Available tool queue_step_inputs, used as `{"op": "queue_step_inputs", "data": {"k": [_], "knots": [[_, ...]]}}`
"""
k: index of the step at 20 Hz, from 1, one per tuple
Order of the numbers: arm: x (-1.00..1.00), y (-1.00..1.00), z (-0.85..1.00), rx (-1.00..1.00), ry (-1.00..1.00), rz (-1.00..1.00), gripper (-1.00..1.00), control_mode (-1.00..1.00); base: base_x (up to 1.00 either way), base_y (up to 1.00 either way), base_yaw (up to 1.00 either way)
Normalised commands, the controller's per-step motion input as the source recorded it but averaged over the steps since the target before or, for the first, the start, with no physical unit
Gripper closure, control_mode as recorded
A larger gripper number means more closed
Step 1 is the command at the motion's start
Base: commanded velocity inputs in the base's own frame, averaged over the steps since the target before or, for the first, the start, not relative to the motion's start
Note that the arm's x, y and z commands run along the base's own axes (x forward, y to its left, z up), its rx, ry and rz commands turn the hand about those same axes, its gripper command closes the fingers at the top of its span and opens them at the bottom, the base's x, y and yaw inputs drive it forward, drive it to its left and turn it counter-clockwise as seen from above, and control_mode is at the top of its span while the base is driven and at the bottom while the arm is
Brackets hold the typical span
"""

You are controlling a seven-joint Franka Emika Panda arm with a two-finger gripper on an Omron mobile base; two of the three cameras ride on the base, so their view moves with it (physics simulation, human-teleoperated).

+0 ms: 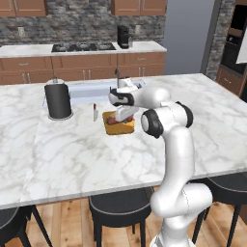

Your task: Retrieve the sausage and cheese from the fridge and place them on the cutting board on the counter.

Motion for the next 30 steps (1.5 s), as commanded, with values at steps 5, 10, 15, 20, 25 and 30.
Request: {"op": "queue_step_inputs", "data": {"k": [5, 10, 15, 20, 25, 30], "knots": [[0.29, 0.00, -0.21, 0.00, 0.00, 0.00, 1.00, -1.00, 0.00, 0.00, 0.00], [0.22, 0.01, -0.27, 0.00, 0.00, 0.00, 1.00, -1.00, 0.00, 0.00, 0.00], [0.05, 0.00, -0.24, 0.00, 0.00, 0.00, 1.00, -1.00, 0.00, 0.00, 0.00], [-0.01, 0.02, 0.00, 0.00, -0.01, 0.00, -1.00, -1.00, 0.00, 0.00, 0.00], [-0.01, 0.00, 0.38, 0.00, -0.01, 0.00, -1.00, -1.00, 0.00, 0.00, 0.00], [-0.34, 0.00, 0.54, 0.00, -0.07, 0.00, -1.00, -1.00, 0.00, 0.00, 0.00]]}}
